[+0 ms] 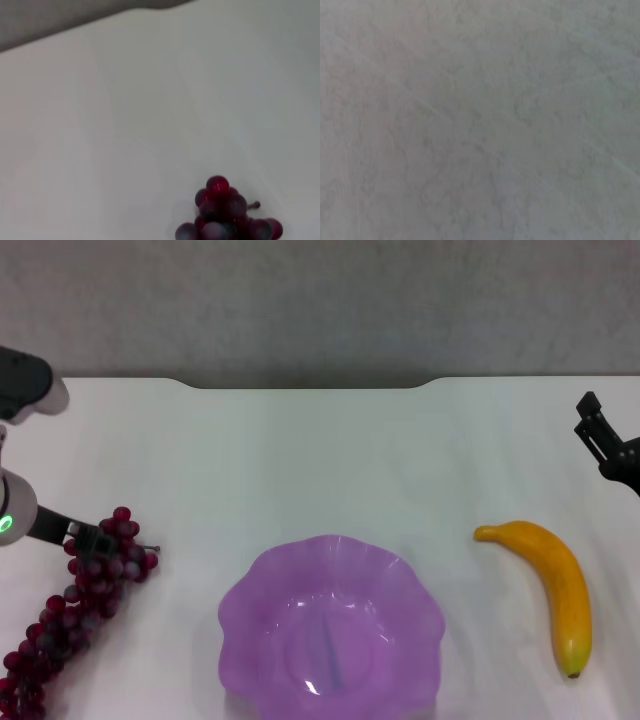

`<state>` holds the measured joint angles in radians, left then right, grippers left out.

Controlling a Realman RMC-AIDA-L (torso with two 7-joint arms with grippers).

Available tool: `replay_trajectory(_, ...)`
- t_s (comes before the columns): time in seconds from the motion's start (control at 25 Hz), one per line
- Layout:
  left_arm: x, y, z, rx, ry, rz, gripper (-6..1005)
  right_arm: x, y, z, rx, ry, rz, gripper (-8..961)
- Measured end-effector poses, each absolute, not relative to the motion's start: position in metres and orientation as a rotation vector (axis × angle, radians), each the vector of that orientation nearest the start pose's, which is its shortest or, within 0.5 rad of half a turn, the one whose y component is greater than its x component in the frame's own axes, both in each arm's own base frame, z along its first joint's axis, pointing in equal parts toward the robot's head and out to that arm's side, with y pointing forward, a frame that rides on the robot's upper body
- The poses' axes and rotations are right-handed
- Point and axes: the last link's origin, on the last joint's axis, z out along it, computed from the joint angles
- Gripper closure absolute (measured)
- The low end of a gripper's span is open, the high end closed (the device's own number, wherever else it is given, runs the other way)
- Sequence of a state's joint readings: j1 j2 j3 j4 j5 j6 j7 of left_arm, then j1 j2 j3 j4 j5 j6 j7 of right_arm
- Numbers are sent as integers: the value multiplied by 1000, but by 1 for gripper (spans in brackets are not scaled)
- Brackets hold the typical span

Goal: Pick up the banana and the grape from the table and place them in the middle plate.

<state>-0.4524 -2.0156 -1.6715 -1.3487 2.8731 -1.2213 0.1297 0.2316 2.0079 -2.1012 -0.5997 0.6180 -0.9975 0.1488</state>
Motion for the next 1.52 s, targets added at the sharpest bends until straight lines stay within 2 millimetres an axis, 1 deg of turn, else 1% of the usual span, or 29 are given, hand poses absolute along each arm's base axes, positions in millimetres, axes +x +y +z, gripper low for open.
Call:
replay_trajectory(0.12,-259,377,34,-1961,-1180,428,249,303,324,-1,-1569,599,848,109)
replay_trajectory(0.6,-273,386,12,-1977,-1199,475,310,303,324,-1,-1568,596,851,113)
replay_trajectory(0.88,-277,388,8,-1972,-1211,477,346,302,325,-1,-1570,594,853,116)
replay_trajectory(1.12,-281,390,11,-1957,-1233,474,377,302,325,-1,-1570,594,853,118)
replay_trajectory(1.32,-280,389,10,-1963,-1226,483,549,302,325,-1,-1570,594,853,119)
replay_trajectory(1.44,-280,389,10,-1968,-1222,489,606,302,325,-1,-1572,593,852,120)
replay_trajectory(1.52,-280,389,9,-1973,-1217,494,614,302,325,-1,-1572,593,852,121)
